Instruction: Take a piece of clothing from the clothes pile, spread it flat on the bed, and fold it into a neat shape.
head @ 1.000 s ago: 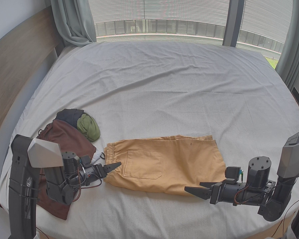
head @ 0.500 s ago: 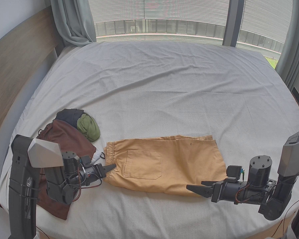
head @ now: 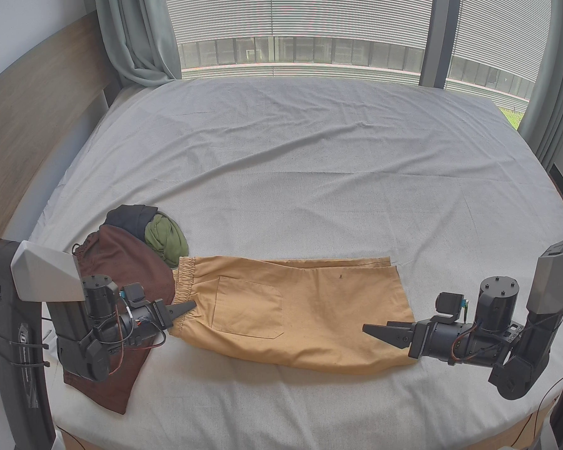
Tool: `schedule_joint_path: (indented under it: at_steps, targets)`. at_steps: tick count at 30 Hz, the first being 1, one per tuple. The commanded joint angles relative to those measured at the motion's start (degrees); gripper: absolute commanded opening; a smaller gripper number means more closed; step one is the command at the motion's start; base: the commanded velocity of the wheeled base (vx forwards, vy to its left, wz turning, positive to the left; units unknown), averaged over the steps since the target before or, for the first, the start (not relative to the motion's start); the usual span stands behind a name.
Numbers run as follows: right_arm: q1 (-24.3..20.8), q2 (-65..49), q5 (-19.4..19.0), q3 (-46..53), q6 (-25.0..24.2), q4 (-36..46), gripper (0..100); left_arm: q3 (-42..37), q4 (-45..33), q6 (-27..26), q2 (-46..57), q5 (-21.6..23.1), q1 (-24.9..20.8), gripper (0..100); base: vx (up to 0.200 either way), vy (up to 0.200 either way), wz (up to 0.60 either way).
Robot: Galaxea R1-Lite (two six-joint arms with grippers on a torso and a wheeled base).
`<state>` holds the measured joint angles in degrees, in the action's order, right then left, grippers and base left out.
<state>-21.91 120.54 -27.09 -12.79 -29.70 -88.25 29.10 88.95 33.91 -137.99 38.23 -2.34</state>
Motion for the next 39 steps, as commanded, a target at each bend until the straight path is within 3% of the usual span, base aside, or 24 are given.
schedule_joint_path:
  at_steps: [1, 15, 24, 29, 39]
  targets:
    - [0.5, 0.7, -0.8, -0.4, 0.0, -0.1, 100, -1.2, 0.2, 0.1, 3.4, 0.1, 1.9, 0, 0.0, 0.0, 0.0]
    - [0.4, 0.7, -2.7, 0.2, 0.2, -0.1, 100, -3.3, 0.1, 0.1, 8.3, 2.2, 7.1, 0, 0.0, 0.0, 0.0]
    - [0.7, 0.7, -2.7, 0.3, 0.2, -0.1, 100, -4.1, 0.1, -1.6, 10.1, 2.9, 6.8, 0, 0.0, 0.0, 0.0]
    - [1.1, 0.7, -2.7, 0.5, 0.2, -0.2, 100, -3.3, 0.1, -1.6, 11.8, 2.7, 3.0, 0, 0.0, 0.0, 0.0]
    - [3.7, 0.5, -3.2, 0.4, 0.2, -0.3, 100, 3.9, -0.1, -0.4, 12.0, -0.3, -9.3, 0, 0.0, 0.0, 0.0]
